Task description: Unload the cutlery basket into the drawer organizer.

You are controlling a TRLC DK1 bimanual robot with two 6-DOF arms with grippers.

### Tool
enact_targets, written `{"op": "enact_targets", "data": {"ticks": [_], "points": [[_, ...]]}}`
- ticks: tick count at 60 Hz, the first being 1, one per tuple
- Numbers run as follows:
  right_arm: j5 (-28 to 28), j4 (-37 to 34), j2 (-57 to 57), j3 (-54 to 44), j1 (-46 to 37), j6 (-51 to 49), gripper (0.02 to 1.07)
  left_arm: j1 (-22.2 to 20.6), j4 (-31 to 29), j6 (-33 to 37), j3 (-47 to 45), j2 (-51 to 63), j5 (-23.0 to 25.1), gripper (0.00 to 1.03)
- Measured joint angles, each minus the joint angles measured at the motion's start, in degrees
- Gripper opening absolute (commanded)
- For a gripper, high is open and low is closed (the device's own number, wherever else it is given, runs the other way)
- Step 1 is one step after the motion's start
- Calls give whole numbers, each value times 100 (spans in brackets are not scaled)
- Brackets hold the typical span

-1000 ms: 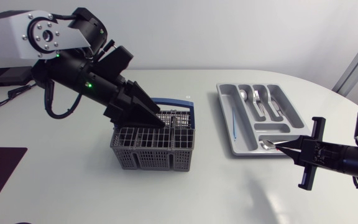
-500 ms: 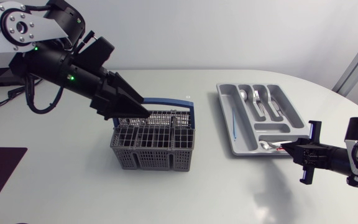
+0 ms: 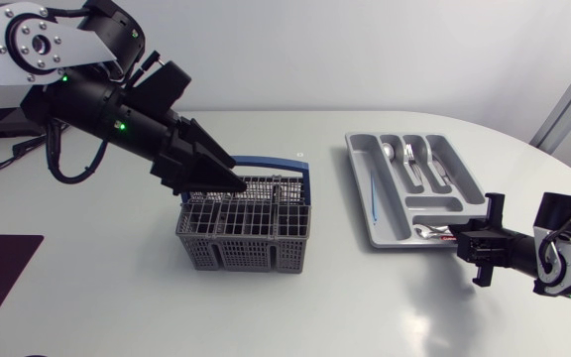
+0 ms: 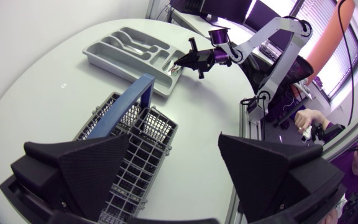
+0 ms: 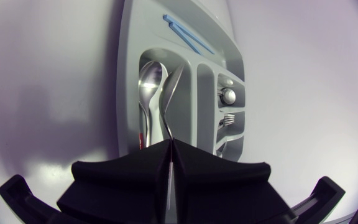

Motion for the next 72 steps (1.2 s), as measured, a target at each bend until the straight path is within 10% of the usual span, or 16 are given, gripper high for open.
{"op": "enact_targets", "data": {"ticks": [15, 53, 72], "points": [[140, 188, 0, -63, 70, 155, 83, -24, 0, -96, 0, -55, -13, 100], [-170, -107, -1045, -323, -258, 693, 89, -2, -2, -94, -11, -125, -13, 100], [-291, -2087, -2398, 437, 304, 2667, 84, 365, -66, -96, -11, -461, -243, 100]]}}
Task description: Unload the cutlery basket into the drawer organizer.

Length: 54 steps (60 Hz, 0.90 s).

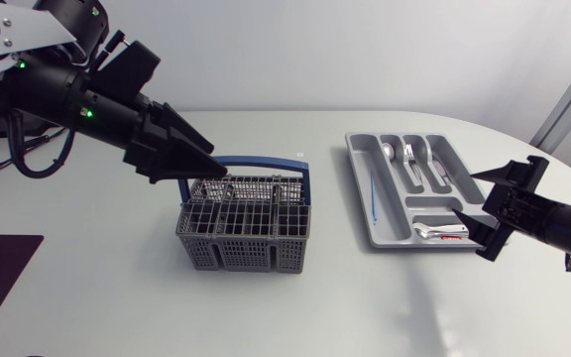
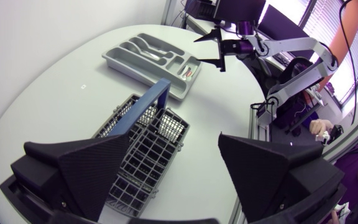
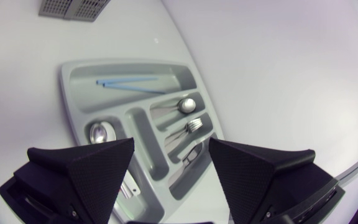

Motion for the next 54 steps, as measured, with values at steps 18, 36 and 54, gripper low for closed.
{"op": "enact_targets", "data": {"ticks": [18, 36, 54], "points": [[485, -990, -533, 278, 1989, 1668, 11, 437, 308, 197, -809, -835, -595, 91], [1032, -1075, -496, 640, 4057, 3056, 8, 498, 1010, 459, -2044, -1191, -717, 3], [1394, -625, -7, 800, 4944, 3731, 8, 461, 2387, 409, -2933, -1082, -774, 3]]}}
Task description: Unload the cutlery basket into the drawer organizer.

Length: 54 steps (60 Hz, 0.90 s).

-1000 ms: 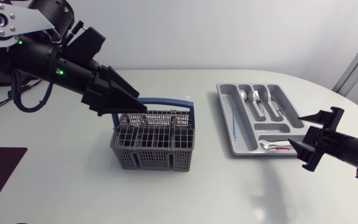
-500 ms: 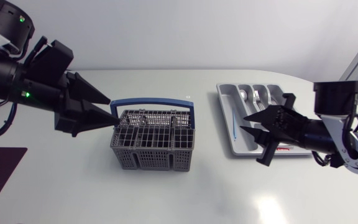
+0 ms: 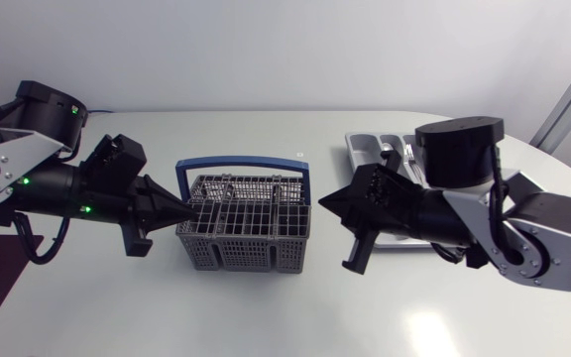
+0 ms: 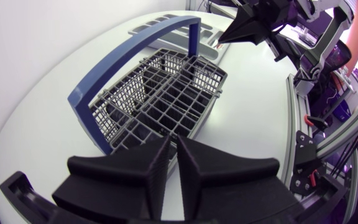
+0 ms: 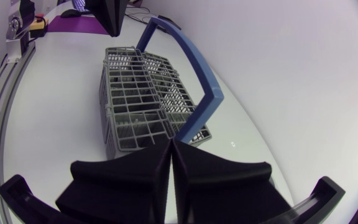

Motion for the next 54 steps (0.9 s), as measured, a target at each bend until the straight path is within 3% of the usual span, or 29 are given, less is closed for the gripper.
{"op": "enact_targets", "data": {"ticks": [20, 37, 54], "points": [[238, 682, 798, 7, 415, 190, 8, -271, 1084, -299, -476, 96, -455, 3], [411, 1102, 1384, 129, 409, 184, 8, -345, 1447, -391, -511, 664, -525, 3], [431, 1014, 1202, 138, 409, 184, 8, -376, 1425, -431, -501, 584, -544, 3]]}}
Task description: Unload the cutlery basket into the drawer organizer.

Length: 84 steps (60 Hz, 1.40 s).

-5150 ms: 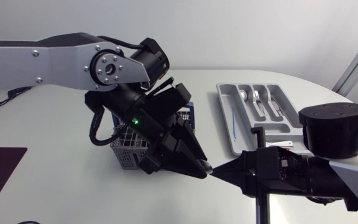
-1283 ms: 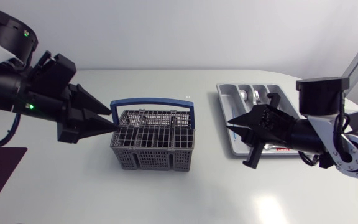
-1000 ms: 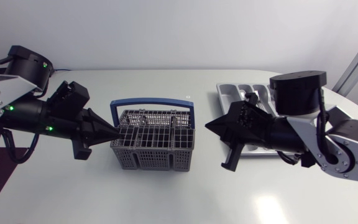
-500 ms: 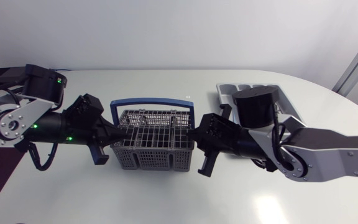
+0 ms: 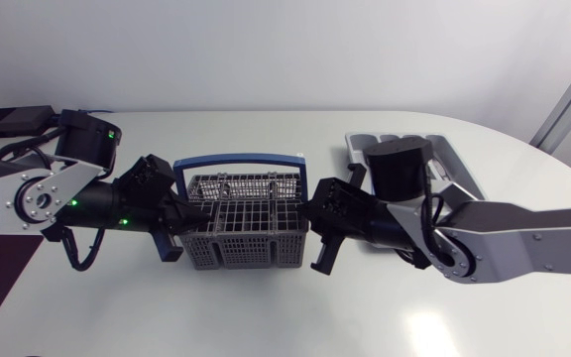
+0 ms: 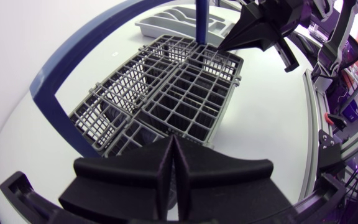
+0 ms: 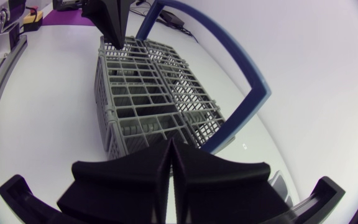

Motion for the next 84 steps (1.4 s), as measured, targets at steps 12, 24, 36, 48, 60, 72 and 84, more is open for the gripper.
{"op": "enact_targets", "data": {"ticks": [12, 24, 36, 48, 60, 72, 84], "points": [[111, -420, -1104, -105, 46, 2, 8, 0, -341, -151, -11, -1003, 4, 3], [339, -573, -1862, -230, -55, 2, 11, 166, -437, -304, -35, -1945, 7, 35], [452, -557, -2586, -719, -898, 4, 20, 890, -282, -501, -212, -2144, 2, 100], [450, -560, -3442, -1102, -1952, 74, 32, 1491, -72, -691, -413, -2374, 4, 100], [455, -614, -4367, -1484, -2697, 203, 37, 1875, 407, -1067, -809, -3333, 4, 100], [651, -693, -5213, -1917, -3230, 522, 96, 2070, 570, -1515, -1088, -3698, -94, 100], [780, -852, -6081, -2175, -3342, 787, 103, 2092, 857, -2076, -1462, -3770, -354, 100]]}}
